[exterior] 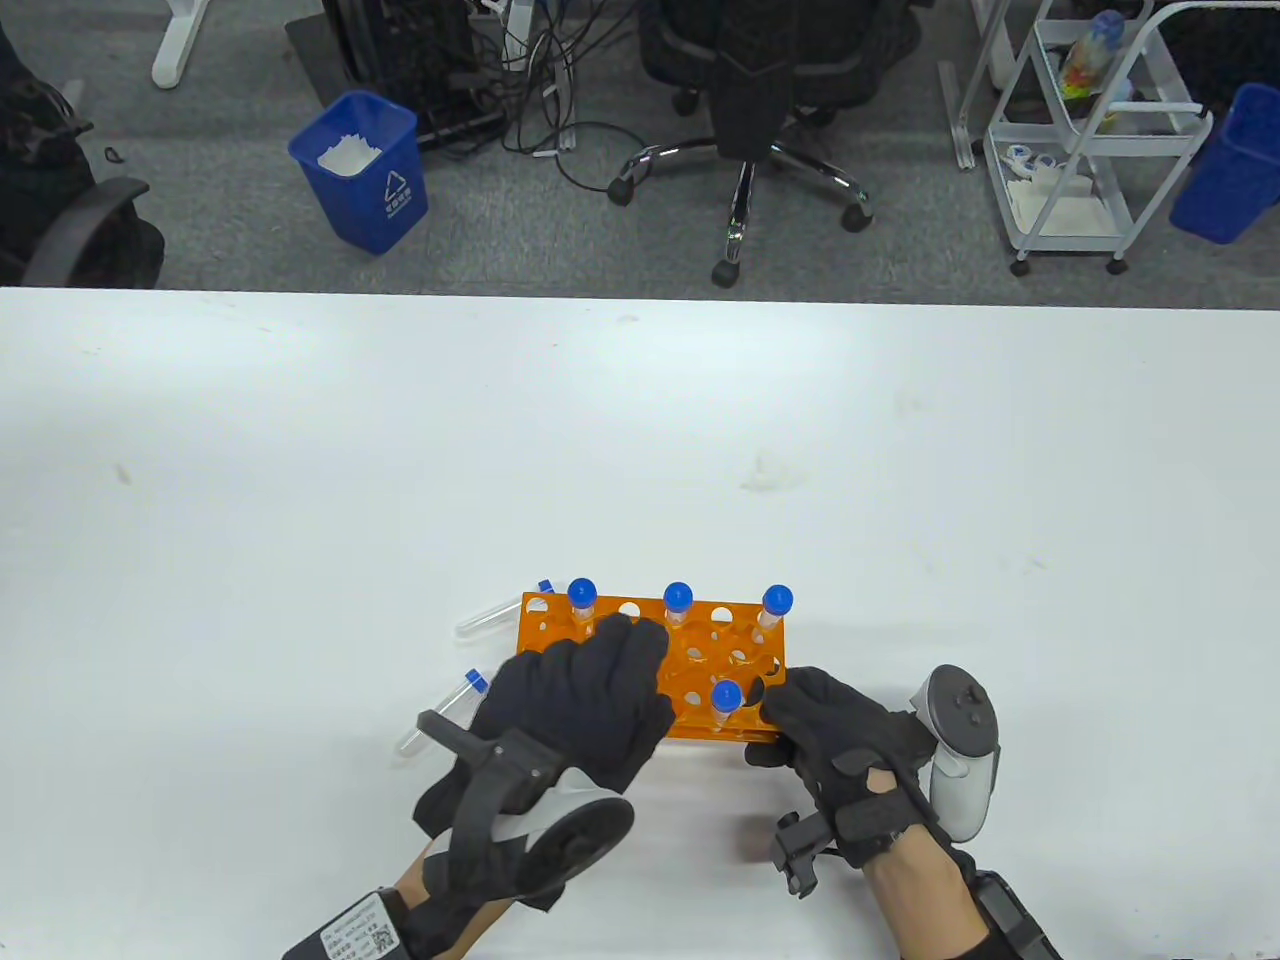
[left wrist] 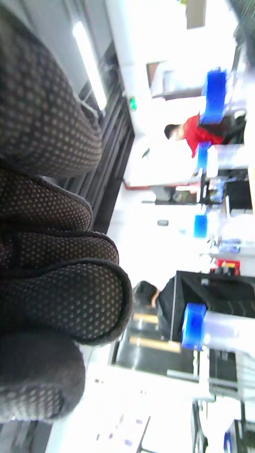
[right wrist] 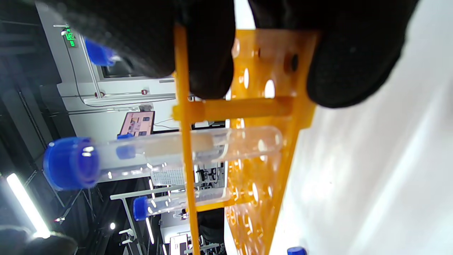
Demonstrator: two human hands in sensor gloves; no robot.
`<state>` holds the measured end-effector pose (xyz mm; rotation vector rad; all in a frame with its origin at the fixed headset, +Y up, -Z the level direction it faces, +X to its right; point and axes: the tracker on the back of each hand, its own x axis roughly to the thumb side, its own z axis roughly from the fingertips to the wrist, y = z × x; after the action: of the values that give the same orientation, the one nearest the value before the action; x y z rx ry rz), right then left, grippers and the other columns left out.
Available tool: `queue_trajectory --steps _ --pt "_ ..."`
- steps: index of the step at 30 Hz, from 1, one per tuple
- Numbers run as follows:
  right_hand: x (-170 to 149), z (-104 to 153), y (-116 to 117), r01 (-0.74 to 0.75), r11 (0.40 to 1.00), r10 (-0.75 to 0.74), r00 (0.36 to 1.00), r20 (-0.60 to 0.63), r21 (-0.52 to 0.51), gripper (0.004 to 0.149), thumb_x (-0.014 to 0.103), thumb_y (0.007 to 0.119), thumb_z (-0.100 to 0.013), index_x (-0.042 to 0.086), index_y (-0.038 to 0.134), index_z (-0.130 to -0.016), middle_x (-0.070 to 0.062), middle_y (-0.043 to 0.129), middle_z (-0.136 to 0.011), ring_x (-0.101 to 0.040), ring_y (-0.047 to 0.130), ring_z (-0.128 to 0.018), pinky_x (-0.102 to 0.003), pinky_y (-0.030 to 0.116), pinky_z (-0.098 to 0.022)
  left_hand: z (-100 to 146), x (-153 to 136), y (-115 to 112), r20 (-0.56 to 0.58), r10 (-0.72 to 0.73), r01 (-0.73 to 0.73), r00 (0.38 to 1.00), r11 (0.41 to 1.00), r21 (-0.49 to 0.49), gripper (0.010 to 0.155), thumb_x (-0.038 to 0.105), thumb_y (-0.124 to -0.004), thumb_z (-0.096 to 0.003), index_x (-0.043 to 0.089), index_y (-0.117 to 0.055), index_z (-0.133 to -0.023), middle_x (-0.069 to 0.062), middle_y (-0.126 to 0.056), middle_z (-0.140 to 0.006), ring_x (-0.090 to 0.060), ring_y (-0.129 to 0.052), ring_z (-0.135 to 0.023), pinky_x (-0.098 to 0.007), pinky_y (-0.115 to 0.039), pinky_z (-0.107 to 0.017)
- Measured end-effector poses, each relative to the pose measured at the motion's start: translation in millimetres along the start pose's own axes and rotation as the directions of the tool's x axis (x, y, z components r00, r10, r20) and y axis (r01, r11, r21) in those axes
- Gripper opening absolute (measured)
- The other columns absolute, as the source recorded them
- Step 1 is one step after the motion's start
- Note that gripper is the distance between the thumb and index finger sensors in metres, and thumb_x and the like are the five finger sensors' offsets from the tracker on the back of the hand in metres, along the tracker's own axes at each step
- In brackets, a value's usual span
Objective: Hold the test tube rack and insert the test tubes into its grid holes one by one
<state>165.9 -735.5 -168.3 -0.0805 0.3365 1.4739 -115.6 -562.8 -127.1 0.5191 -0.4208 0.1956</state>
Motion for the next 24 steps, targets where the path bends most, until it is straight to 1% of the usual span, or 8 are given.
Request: queue_trajectory --steps 4,8,9,13,14,15,18,24 --pt "0 0 -2 -0.002 1.000 0.002 1.000 -0.003 -0.013 0.043 0.032 0.079 -0.043 0.001 0.084 -0.071 -0.047 0.058 -0.095 -0.061 0.080 -0.069 -0.064 0.084 -0.041 2 -44 -7 -0.123 -0.051 0.048 0.991 0.999 -0.024 0.056 0.049 -0.088 -0.0369 0.022 -0.086 -0.086 -0.010 -0.094 -0.083 -0.031 -0.109 -0.051 -0.043 -0.091 -0.038" --pt "0 -1 -5 -0.001 1.000 0.001 1.000 -0.006 -0.025 0.043 0.032 0.079 -0.043 0.001 0.084 -0.071 -0.047 0.058 -0.095 -0.061 0.080 -0.069 -0.064 0.084 -0.041 12 -78 -31 -0.208 -0.068 0.047 0.976 0.994 -0.101 0.059 0.046 -0.088 -0.0376 0.014 -0.087 -0.087 -0.010 -0.094 -0.084 -0.032 -0.108 -0.052 -0.044 -0.091 -0.040" --pt "0 -2 -6 0.000 1.000 0.000 1.000 -0.008 -0.028 0.043 0.032 0.079 -0.043 0.001 0.084 -0.071 -0.047 0.058 -0.095 -0.061 0.080 -0.069 -0.064 0.084 -0.041 15 -87 -39 -0.226 -0.074 0.046 0.971 0.991 -0.126 0.052 0.045 -0.088 -0.0377 0.023 -0.087 -0.085 -0.010 -0.094 -0.084 -0.032 -0.108 -0.053 -0.044 -0.091 -0.040" --pt "0 -2 -7 -0.005 0.999 0.005 1.000 -0.011 -0.037 0.043 0.032 0.079 -0.043 0.001 0.084 -0.071 -0.047 0.058 -0.095 -0.061 0.080 -0.069 -0.064 0.084 -0.041 27 -107 -68 -0.248 -0.101 0.040 0.964 0.970 -0.239 0.056 0.044 -0.088 -0.0379 0.014 -0.088 -0.086 -0.009 -0.094 -0.083 -0.032 -0.108 -0.054 -0.044 -0.090 -0.041" --pt "0 -2 -8 -0.008 0.999 0.007 1.000 -0.012 -0.039 0.043 0.032 0.079 -0.042 0.001 0.084 -0.071 -0.047 0.058 -0.096 -0.061 0.079 -0.070 -0.064 0.084 -0.041 30 -111 -78 -0.235 -0.090 0.018 0.968 0.956 -0.293 0.050 0.043 -0.088 -0.0381 0.025 -0.088 -0.084 -0.010 -0.094 -0.083 -0.032 -0.108 -0.054 -0.045 -0.090 -0.041" --pt "0 -3 -8 -0.009 0.999 0.009 1.000 -0.013 -0.041 0.043 0.032 0.079 -0.043 0.001 0.084 -0.071 -0.047 0.058 -0.096 -0.061 0.079 -0.069 -0.064 0.084 -0.041 32 -114 -89 -0.229 -0.091 0.000 0.969 0.929 -0.371 0.056 0.043 -0.088 -0.0384 0.016 -0.087 -0.087 -0.010 -0.093 -0.084 -0.033 -0.107 -0.055 -0.045 -0.090 -0.042" --pt "-1 -3 -11 -0.015 0.999 0.014 1.000 -0.017 -0.045 0.043 0.032 0.079 -0.043 0.001 0.084 -0.071 -0.047 0.058 -0.096 -0.061 0.079 -0.070 -0.064 0.084 -0.041 41 -116 -117 -0.173 -0.165 0.049 0.971 0.846 -0.531 0.058 0.045 -0.087 -0.0385 0.021 -0.083 -0.091 -0.011 -0.089 -0.088 -0.034 -0.104 -0.060 -0.047 -0.088 -0.045" --pt "-1 -3 -15 -0.014 0.999 0.013 1.000 -0.014 -0.052 0.043 0.032 0.079 -0.042 0.001 0.084 -0.071 -0.046 0.058 -0.096 -0.061 0.079 -0.069 -0.064 0.084 -0.041 48 -117 -145 -0.098 -0.274 0.147 0.957 0.747 -0.648 0.062 0.048 -0.088 -0.0368 0.026 -0.078 -0.094 -0.011 -0.085 -0.091 -0.033 -0.102 -0.064 -0.046 -0.086 -0.047"
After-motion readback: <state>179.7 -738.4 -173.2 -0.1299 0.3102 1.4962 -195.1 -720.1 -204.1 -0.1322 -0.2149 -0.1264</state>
